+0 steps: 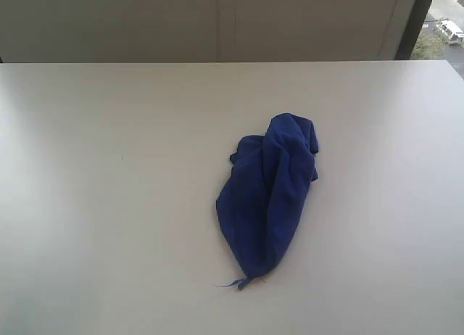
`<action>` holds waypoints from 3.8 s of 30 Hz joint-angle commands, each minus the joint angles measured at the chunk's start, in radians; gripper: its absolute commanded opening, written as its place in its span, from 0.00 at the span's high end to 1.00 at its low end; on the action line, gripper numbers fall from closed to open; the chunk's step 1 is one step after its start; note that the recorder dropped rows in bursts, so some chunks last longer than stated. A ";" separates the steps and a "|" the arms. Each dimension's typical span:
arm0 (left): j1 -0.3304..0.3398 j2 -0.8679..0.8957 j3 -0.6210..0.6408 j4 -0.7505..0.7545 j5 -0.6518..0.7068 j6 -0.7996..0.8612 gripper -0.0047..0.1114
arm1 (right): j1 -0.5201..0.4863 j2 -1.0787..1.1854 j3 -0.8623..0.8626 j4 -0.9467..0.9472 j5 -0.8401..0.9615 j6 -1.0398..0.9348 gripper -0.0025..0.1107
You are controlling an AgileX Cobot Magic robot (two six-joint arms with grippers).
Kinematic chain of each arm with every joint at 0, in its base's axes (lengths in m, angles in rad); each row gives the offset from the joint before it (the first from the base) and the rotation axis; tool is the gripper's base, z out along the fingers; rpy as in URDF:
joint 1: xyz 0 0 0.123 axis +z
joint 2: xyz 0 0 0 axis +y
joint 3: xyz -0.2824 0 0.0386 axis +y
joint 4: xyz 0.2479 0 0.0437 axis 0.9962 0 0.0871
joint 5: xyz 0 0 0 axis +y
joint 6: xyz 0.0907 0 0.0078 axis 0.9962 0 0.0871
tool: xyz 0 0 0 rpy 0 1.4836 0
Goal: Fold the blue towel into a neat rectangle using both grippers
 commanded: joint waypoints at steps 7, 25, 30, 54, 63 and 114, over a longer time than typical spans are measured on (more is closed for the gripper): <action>-0.001 -0.005 0.004 0.000 0.001 0.000 0.96 | -0.007 -0.004 0.006 -0.005 -0.009 0.000 0.98; -0.001 -0.005 0.004 0.000 0.001 0.000 0.96 | -0.007 -0.004 0.006 -0.005 -0.009 0.000 0.98; -0.001 -0.005 0.004 0.000 0.001 0.000 0.96 | -0.007 -0.004 0.006 -0.005 -0.009 0.000 0.98; -0.001 -0.005 0.004 0.009 -0.647 0.031 0.96 | -0.007 -0.004 0.006 -0.005 -0.009 0.000 0.98; -0.001 -0.005 0.004 0.012 -1.071 -0.163 0.96 | -0.007 -0.004 0.006 -0.005 -0.009 0.000 0.98; -0.567 1.277 -0.468 -1.744 0.366 1.234 0.96 | -0.007 -0.004 0.006 -0.005 -0.009 0.000 0.98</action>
